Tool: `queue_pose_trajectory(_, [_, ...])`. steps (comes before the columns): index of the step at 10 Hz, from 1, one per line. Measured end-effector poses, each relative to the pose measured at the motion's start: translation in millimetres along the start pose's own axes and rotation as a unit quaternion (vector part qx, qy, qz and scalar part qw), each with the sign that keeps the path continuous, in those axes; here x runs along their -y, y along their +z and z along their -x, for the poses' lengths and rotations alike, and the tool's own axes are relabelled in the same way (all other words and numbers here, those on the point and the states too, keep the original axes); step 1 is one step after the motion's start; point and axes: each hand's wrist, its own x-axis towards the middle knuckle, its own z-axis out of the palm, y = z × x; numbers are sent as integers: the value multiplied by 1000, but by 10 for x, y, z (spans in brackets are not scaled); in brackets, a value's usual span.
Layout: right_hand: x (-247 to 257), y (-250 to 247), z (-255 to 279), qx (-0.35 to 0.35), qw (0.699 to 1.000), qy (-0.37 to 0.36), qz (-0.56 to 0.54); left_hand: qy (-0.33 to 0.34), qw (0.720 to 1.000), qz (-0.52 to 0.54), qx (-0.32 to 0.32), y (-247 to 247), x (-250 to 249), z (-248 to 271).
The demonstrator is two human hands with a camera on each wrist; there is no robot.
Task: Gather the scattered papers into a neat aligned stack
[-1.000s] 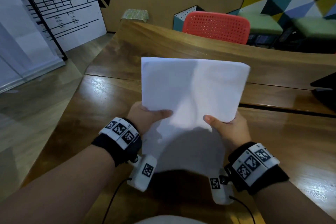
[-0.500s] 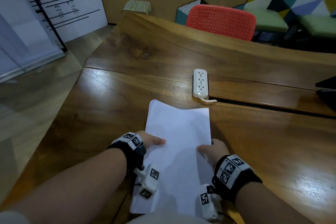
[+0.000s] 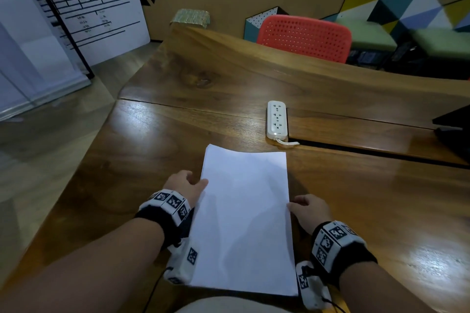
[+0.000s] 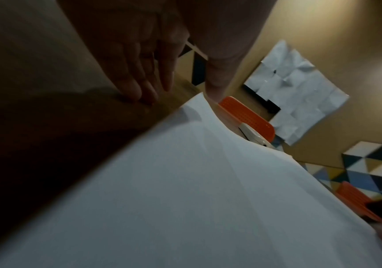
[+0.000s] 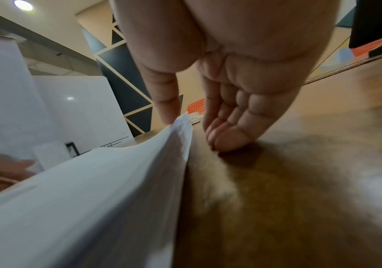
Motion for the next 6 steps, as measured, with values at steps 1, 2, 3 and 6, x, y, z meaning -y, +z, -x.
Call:
queue_pose_trajectory(1, [29,35,128,23,998,-50,-15,46,997,-53,42,17,51,69])
queue_pose_trajectory(2, [99,118,158,40,996,-77,-25,54,996,-52,50,48,16,93])
queue_pose_trajectory(3, [147,131,154,41,996,-72,-16,44,996,-50,51,45,-16,72])
queue_pose_trajectory(6, [148,-68,114,25,998,-52,37,53,997,-55,20,-48,97,20])
